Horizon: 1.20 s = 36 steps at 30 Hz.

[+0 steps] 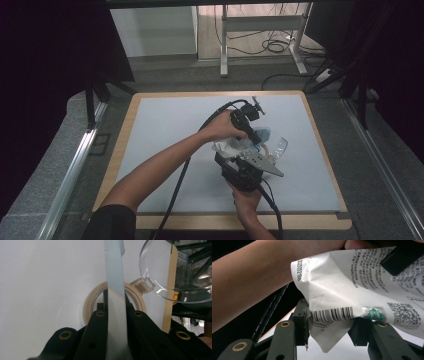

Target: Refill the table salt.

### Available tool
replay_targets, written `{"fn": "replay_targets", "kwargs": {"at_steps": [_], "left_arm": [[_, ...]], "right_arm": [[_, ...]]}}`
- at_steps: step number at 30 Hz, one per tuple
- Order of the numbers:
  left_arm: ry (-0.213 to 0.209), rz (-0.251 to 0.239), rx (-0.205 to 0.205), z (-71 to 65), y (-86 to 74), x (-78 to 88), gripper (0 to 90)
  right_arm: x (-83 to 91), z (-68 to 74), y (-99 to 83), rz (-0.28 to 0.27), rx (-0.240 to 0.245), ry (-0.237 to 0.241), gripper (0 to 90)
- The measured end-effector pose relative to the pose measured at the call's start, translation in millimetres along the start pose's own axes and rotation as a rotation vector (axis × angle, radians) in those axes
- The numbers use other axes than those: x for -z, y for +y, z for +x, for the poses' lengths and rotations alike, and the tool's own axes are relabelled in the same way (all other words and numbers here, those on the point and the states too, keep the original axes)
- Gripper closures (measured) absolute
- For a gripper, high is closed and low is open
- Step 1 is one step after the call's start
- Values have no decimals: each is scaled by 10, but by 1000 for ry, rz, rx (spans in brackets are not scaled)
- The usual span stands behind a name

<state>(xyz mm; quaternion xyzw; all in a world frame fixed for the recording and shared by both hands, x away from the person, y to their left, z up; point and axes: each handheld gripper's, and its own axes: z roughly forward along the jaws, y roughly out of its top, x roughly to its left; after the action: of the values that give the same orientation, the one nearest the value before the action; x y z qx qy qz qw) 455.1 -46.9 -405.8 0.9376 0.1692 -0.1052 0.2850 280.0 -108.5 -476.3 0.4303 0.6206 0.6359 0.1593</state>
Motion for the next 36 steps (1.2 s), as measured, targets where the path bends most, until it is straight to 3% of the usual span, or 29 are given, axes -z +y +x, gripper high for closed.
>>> {"fn": "replay_targets", "kwargs": {"at_steps": [14, 27, 31, 36], "left_arm": [[-3, 1, 4, 1, -8, -6, 895], [-9, 1, 2, 9, 12, -10, 894], [-17, -7, 5, 24, 14, 0, 894], [-15, -4, 1, 19, 20, -10, 895]], "right_arm": [[1, 4, -2, 0, 4, -1, 573], [12, -11, 18, -5, -17, 4, 573], [20, -30, 54, 1, -58, 22, 573], [24, -28, 53, 1, -50, 16, 573]]}}
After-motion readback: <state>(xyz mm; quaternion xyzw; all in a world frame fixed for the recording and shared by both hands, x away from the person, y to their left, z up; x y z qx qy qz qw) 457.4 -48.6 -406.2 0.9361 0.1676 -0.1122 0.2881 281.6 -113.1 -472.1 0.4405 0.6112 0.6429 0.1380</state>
